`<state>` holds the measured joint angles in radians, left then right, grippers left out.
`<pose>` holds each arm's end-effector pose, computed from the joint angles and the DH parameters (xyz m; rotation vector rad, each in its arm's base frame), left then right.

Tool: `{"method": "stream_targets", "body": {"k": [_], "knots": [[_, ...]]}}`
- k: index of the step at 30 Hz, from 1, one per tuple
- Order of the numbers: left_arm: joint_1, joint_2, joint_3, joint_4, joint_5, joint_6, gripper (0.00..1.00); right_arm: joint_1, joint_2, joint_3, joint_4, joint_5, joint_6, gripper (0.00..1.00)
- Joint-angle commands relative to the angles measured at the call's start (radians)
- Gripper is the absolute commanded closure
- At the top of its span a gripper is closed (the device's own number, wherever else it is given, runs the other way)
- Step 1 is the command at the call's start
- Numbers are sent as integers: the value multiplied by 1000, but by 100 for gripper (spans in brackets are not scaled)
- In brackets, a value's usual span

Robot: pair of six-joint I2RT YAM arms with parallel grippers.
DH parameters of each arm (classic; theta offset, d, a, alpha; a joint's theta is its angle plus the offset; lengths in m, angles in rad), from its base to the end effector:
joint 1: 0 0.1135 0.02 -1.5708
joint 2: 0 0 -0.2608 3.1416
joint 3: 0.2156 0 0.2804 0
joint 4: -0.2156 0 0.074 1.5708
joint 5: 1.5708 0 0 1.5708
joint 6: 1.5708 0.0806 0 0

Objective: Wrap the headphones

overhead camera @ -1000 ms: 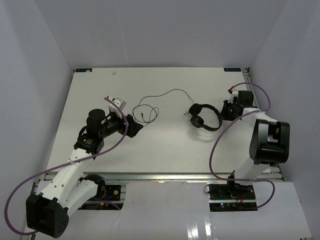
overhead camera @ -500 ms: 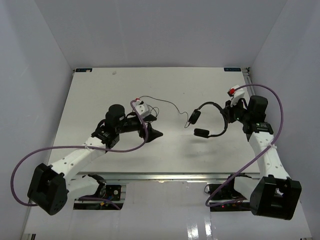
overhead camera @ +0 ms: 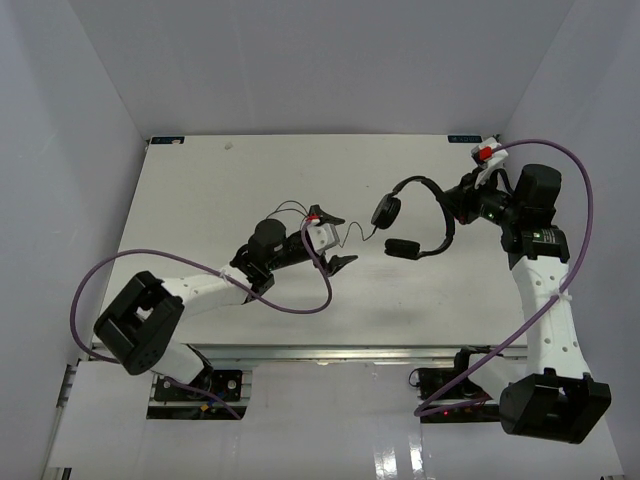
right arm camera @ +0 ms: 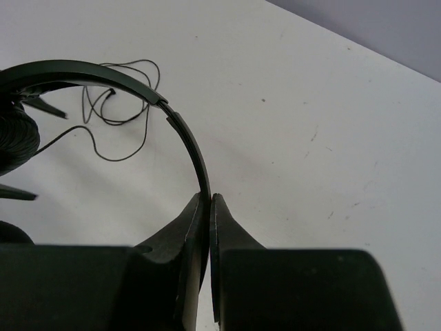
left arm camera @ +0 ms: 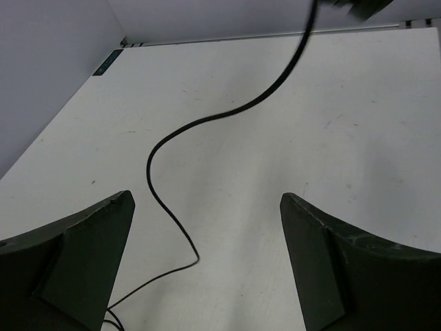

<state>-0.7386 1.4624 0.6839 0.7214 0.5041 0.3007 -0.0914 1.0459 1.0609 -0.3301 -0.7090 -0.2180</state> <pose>0.2498 -0.2801 0.2149 1.1505 1.2147 -0.7422 0.2944 0.0257 0.3614 -0.5860 1.7349 0.4490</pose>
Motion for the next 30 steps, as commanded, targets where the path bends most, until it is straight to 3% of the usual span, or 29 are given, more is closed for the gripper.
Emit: {"method": "stream_targets", "body": {"k": [1, 15, 22, 30], "knots": [[1, 92, 74, 129, -59, 58, 2, -5, -9, 98, -33, -141, 107, 92], [2, 216, 27, 326, -148, -55, 5, -5, 12, 233, -1, -299, 310, 92], [2, 297, 64, 356, -144, -116, 26, -13, -7, 295, -1, -307, 369, 92], [53, 234, -47, 378, -123, -173, 41, -17, -7, 312, 5, -307, 395, 92]]}}
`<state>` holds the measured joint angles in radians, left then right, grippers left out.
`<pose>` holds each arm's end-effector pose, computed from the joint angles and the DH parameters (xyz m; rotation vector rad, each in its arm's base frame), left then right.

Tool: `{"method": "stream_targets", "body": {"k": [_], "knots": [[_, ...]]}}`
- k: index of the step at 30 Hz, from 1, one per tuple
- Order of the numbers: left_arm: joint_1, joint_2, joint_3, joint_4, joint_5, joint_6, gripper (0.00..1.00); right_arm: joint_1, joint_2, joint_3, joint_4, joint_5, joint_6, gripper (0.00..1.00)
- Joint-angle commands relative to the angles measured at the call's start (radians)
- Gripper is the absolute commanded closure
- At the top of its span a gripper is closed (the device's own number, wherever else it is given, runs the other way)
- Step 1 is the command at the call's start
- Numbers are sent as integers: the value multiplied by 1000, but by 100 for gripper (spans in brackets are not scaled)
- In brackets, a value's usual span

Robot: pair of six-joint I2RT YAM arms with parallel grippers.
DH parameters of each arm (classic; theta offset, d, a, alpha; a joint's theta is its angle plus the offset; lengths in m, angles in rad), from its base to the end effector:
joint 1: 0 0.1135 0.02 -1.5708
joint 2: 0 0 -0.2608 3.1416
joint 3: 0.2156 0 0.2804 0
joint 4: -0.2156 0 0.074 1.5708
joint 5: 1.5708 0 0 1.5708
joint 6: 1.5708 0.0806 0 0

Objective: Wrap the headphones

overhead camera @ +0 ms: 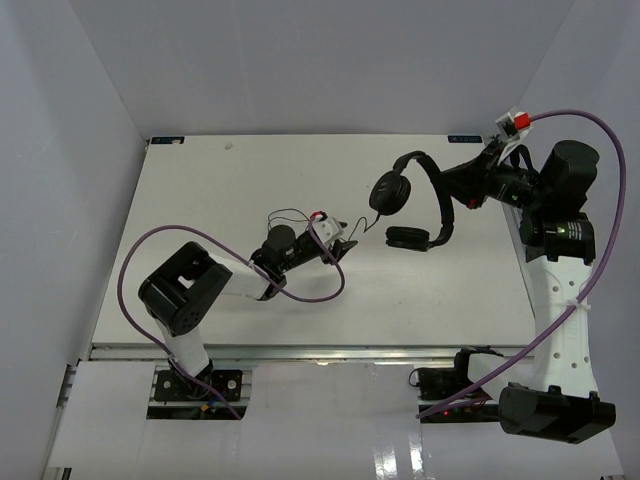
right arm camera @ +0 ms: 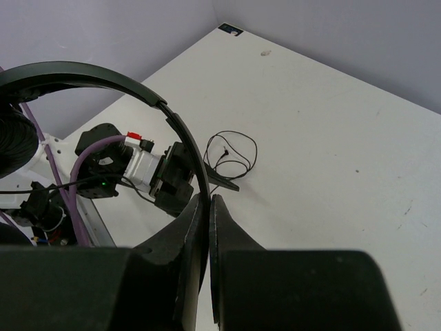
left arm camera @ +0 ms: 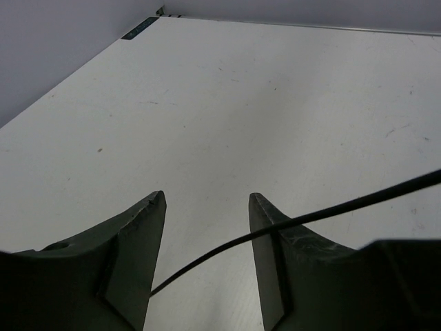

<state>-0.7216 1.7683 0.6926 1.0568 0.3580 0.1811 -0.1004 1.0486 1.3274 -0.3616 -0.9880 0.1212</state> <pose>0.2843 -0.2878 0.1539 0.9585 1.3227 -0.7018 0.2602 0.0414 0.4628 -0.5755 1.5797 0.8256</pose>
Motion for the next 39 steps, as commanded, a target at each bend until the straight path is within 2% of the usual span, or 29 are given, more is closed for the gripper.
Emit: {"method": "stream_targets", "body": {"k": [1, 3, 8, 14, 17, 19, 20, 21, 24, 27, 30, 34, 39], "knots": [[45, -79, -66, 43, 33, -61, 42, -9, -7, 46, 36, -27, 57, 92], [57, -95, -89, 33, 46, -66, 46, -9, -5, 50, 39, -27, 60, 92], [85, -105, -93, 9, 96, -84, 64, -9, -6, 53, 37, -42, 67, 92], [117, -125, -75, -59, 171, -80, 74, -9, -18, 40, 29, -67, 45, 92], [149, -148, -45, -171, 250, -50, 88, -4, -2, 28, 6, -151, -6, 92], [169, -163, -18, -286, 308, -2, 94, 39, 11, 31, -99, -166, -92, 92], [182, -173, 7, -356, 338, 14, 98, 67, 20, 51, -201, -108, -214, 92], [190, -178, 30, -412, 358, 51, 100, 163, 23, 60, -262, -42, -299, 92], [218, -182, 124, -574, 409, 118, 100, 361, -5, 3, -305, 183, -429, 92], [244, -182, 176, -687, 442, 163, 100, 491, -22, -38, -282, 282, -461, 92], [257, -178, 206, -740, 461, 176, 100, 551, -17, -44, -284, 347, -502, 92], [258, -149, 266, -836, 496, 205, 100, 720, 4, -34, -303, 504, -603, 92], [266, -138, 316, -928, 484, 253, 100, 861, 17, -44, -327, 723, -696, 92]]}}
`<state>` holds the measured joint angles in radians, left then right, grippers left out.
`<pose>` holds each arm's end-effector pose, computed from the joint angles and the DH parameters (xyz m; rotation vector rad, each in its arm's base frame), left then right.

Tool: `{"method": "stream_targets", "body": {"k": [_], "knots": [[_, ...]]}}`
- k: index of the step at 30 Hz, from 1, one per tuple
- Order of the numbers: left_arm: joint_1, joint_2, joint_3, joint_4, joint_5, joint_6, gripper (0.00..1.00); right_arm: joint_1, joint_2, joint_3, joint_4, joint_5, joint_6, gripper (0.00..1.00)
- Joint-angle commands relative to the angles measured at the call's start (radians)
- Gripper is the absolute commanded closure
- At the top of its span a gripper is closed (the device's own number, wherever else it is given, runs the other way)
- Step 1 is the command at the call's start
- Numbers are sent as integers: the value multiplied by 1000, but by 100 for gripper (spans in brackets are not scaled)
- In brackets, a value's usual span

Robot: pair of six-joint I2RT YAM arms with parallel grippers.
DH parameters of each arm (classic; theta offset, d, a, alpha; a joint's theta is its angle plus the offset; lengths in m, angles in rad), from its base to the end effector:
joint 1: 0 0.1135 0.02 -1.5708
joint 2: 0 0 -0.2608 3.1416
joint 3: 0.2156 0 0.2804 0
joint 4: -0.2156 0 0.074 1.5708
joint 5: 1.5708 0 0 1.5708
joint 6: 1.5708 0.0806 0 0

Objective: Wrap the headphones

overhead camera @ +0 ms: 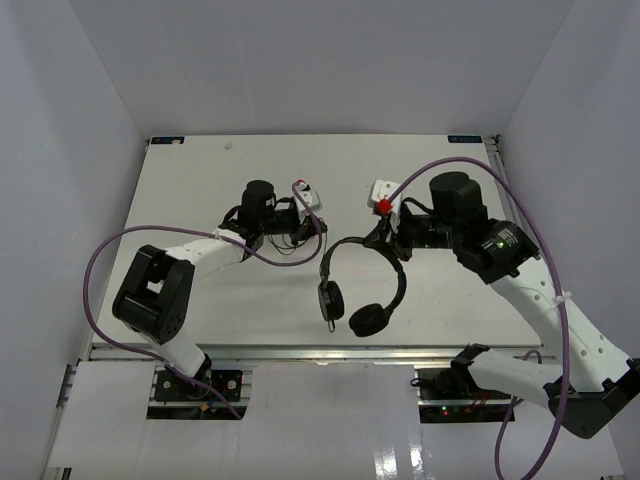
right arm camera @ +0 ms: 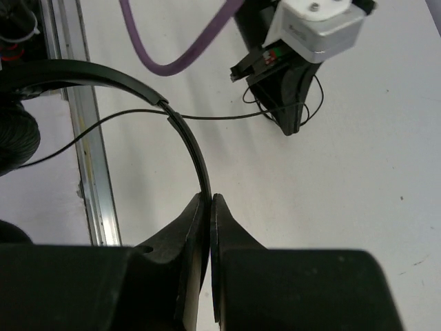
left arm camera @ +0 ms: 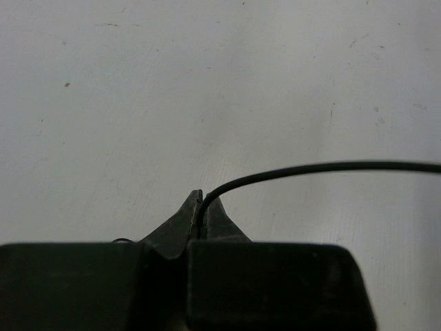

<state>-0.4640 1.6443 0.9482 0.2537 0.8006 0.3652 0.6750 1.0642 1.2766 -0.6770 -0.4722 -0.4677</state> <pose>0.3366 -0.2332 0.1883 1.2325 1.5359 -0.8634 0.1948 0.2029 0.3926 -1.3392 1.5307 0.6099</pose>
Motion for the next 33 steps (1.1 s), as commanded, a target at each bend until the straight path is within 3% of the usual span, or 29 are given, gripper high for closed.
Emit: {"method": "stream_targets", "body": {"k": [1, 13, 33], "knots": [[13, -9, 74, -145, 40, 79, 100, 108, 4, -6, -12, 238, -124, 92], [58, -16, 159, -295, -31, 117, 100, 287, 24, -172, 76, 440, -199, 92], [56, -63, 335, -495, -59, 21, 100, 335, 184, -173, 256, 598, -154, 92]]}}
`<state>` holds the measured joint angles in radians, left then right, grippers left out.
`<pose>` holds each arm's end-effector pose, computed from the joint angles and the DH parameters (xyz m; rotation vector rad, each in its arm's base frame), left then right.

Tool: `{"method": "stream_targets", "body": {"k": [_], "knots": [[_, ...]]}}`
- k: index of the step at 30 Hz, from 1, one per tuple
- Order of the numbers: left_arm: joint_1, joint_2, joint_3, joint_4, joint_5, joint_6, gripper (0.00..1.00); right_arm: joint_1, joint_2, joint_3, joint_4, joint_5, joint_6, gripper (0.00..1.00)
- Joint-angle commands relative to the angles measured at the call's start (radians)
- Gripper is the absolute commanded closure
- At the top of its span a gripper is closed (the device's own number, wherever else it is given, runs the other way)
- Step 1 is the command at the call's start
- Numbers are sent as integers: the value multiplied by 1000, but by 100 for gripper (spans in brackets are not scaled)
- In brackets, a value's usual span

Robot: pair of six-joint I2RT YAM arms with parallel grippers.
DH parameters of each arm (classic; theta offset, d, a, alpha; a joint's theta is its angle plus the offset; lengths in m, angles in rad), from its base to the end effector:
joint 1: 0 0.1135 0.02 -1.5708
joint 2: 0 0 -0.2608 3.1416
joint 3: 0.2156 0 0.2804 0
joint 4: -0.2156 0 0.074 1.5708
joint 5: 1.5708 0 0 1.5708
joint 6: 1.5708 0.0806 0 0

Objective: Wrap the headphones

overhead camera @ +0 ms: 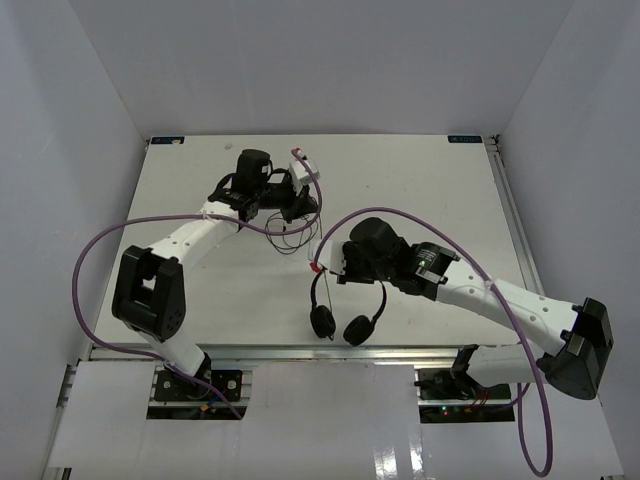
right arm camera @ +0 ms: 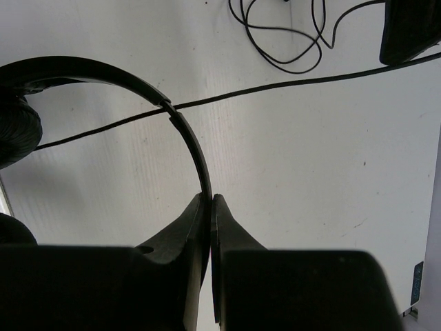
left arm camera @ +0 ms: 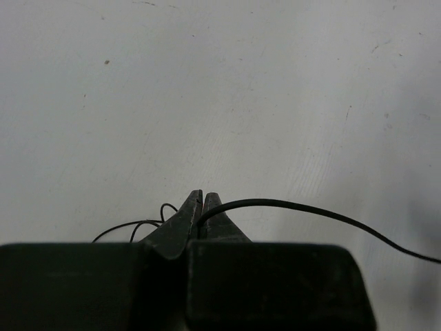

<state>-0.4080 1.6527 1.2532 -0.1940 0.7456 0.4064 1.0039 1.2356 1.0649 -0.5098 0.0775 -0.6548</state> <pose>0.3707 -0.2198 0.2476 1.2005 1.7096 -0.8008 0.1848 0.2787 0.2753 -1.6315 1.5505 0.1005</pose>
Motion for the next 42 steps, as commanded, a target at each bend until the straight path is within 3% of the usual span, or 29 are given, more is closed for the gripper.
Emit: {"method": "stream_targets", "body": {"k": [1, 10, 25, 32, 42], "knots": [[0, -78, 27, -50, -10, -19, 100, 7, 18, 38, 96, 60, 37, 92], [1, -118, 17, -59, -55, -7, 100, 6, 58, 30, 119, 164, 61, 92], [1, -173, 61, -97, -74, -10, 100, -76, 83, 6, 129, 206, 91, 92], [1, -197, 84, -118, -25, -65, 100, -162, 102, 27, 129, 192, 108, 92], [0, -168, 160, -169, 169, -218, 99, -250, 181, 95, 137, 162, 144, 92]]}}
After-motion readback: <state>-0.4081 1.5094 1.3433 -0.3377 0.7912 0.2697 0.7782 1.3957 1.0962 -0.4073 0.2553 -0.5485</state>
